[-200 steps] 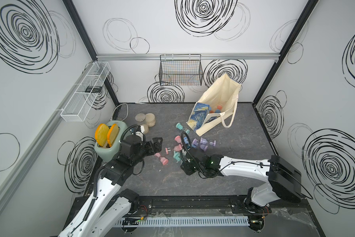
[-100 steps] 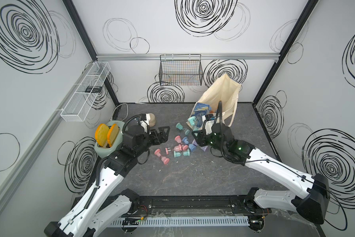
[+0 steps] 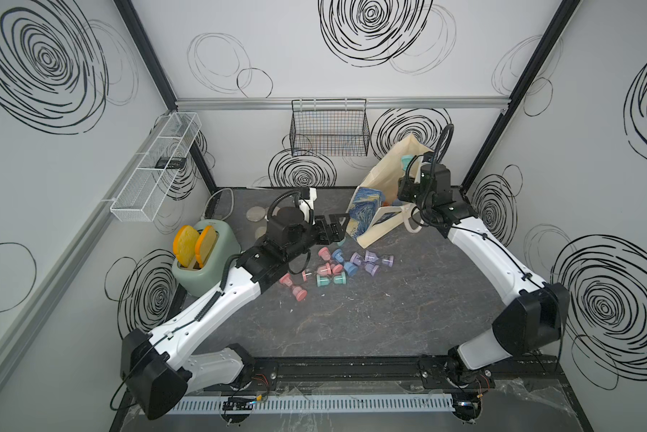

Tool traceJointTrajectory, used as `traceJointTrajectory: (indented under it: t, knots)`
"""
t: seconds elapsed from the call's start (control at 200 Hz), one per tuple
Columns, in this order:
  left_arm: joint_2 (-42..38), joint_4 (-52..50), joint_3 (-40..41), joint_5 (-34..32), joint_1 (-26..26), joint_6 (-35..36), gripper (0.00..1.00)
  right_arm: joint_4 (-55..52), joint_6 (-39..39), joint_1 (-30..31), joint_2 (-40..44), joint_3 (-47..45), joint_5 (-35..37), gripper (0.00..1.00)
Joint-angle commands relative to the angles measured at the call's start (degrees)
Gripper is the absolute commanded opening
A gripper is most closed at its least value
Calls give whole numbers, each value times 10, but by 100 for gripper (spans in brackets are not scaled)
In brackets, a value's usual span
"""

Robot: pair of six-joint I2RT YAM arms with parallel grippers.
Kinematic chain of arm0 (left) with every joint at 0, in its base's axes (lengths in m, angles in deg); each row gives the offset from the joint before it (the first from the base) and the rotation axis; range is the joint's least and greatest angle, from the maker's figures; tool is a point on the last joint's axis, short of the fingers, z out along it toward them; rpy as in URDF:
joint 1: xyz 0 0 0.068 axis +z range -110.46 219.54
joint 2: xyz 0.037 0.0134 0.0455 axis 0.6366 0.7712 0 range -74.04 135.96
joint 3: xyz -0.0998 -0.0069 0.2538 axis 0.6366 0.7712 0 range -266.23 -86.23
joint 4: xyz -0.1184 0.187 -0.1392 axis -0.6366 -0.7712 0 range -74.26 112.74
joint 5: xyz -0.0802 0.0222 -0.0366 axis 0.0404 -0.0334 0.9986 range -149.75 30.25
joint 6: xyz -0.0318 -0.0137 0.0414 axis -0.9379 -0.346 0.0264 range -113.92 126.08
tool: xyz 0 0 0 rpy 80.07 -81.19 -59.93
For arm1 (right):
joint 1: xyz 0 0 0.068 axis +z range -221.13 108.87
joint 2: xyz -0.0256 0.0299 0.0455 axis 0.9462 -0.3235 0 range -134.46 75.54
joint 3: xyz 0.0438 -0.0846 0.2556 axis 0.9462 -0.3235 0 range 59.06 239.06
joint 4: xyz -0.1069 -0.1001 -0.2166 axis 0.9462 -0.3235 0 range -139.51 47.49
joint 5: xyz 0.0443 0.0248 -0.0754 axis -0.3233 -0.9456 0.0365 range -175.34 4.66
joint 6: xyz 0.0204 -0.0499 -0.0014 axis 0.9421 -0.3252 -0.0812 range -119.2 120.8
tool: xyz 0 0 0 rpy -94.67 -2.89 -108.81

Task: Put the hourglass into the canvas bag
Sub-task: Place the hourglass in the canvas bag.

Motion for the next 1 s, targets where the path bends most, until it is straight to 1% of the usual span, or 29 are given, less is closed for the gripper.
traceJointTrajectory:
  t: [0.0,0.11,0.22,0.27,0.335,0.45,0.595,0.65,0.845,0.996]
  knots:
    - [39,64,-35,9,-8,-9,96,-26,-25,-13,-44,60,-11,35]
    - [68,92,-42,6,-11,-10,96,-30,-45,-17,-85,87,-5,37]
    - [96,98,-54,10,-12,-8,96,-48,-56,-18,-122,117,-2,38]
    - [105,102,-55,13,-13,-8,96,-52,-60,-18,-132,119,-14,39]
    - [114,111,-52,14,-13,-10,96,-55,-61,-17,-140,115,-12,41]
    - [128,119,-55,21,-14,-12,96,-39,-62,-15,-145,92,-16,46]
    - [133,117,-58,24,-14,-11,96,-44,-63,-13,-150,87,7,52]
    - [133,115,-58,20,-14,-10,96,-37,-65,-13,-146,82,8,56]
    - [135,114,-60,21,-13,-9,96,-40,-67,-7,-141,85,26,61]
    - [134,112,-63,20,-12,-9,96,-36,-66,0,-115,86,28,65]
